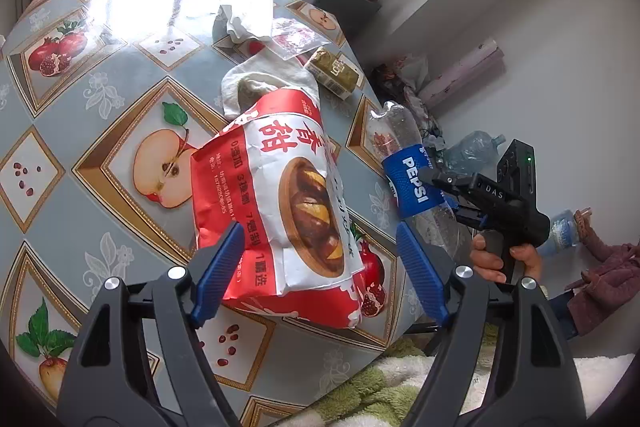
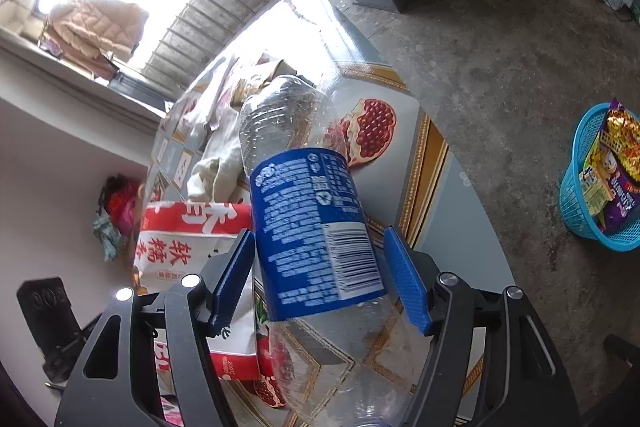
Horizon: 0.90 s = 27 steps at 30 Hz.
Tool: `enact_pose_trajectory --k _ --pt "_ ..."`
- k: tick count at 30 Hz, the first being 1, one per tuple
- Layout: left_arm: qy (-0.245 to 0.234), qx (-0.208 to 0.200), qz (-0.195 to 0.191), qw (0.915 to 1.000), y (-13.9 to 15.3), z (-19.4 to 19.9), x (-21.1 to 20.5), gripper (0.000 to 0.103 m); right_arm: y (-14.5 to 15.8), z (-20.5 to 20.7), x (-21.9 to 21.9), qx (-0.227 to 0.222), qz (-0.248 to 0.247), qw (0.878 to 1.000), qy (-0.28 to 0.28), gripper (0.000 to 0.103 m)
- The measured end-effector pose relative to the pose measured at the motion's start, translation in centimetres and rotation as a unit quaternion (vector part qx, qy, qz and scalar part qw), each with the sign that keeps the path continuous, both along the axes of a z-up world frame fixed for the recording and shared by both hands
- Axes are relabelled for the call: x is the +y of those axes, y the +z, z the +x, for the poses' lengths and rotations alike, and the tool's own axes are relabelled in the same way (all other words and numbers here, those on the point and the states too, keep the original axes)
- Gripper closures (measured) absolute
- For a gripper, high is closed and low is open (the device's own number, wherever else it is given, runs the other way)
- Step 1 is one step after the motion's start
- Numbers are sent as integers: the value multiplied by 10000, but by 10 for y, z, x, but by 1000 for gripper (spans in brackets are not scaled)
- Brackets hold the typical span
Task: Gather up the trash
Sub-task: 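Lift the paper bag with the left tool while the right tool holds the bottle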
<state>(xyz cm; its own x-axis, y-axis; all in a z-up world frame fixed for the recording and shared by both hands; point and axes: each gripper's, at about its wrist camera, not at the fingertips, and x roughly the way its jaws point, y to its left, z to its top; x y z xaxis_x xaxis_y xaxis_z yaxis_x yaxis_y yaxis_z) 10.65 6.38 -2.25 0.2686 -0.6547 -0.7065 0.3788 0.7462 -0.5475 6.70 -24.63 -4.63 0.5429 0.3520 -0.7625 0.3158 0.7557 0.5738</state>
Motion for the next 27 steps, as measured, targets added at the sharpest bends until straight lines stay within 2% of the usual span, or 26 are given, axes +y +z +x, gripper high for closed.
enact_pose_trajectory --k 9,17,22,27 --pt "24 -12 36 10000 -2 3 0 30 -2 -2 12 15 -224 9992 315 38" --pt "52 -65 54 10000 -3 3 1 30 -4 -6 10 -48 -181 9991 370 41" --pt "88 -180 266 9994 -2 3 -9 27 -4 -9 7 -101 -167 9993 331 41" --pt "58 -589 815 9949 -5 3 -26 26 -4 -10 6 -115 -162 9992 359 41"
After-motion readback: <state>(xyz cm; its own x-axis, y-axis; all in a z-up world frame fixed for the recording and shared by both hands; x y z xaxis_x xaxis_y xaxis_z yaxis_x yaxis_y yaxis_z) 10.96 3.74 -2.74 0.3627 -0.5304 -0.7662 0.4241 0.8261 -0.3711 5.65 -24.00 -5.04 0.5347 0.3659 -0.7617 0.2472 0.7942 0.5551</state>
